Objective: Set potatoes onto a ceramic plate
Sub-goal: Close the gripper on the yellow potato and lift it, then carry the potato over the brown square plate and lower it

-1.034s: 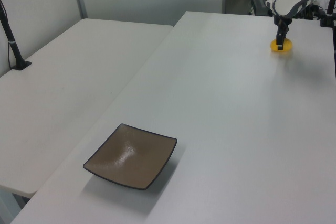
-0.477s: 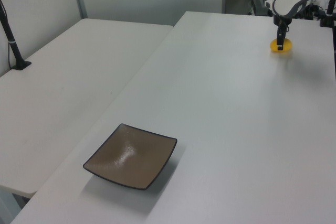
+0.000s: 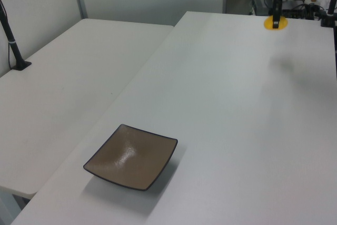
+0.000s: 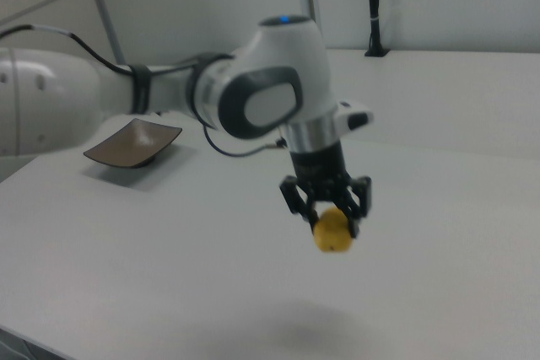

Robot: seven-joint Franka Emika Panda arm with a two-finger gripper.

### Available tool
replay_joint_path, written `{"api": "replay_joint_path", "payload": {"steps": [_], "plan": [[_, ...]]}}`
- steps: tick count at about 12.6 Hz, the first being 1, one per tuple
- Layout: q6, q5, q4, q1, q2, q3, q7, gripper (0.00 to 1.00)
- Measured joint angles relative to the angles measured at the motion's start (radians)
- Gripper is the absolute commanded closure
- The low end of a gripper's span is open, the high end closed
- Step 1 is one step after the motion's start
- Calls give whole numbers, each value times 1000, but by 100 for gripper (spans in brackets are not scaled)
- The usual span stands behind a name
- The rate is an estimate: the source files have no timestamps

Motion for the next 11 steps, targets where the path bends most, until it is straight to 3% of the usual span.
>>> {"api": "replay_joint_path", "payload": {"steps": [4,6,11], "plan": [[-154,24,23,108,-169,6,79,92],[-209,28,39,148,-215,34,148,92],[-245,101,105,169,-219,234,402,92]]}}
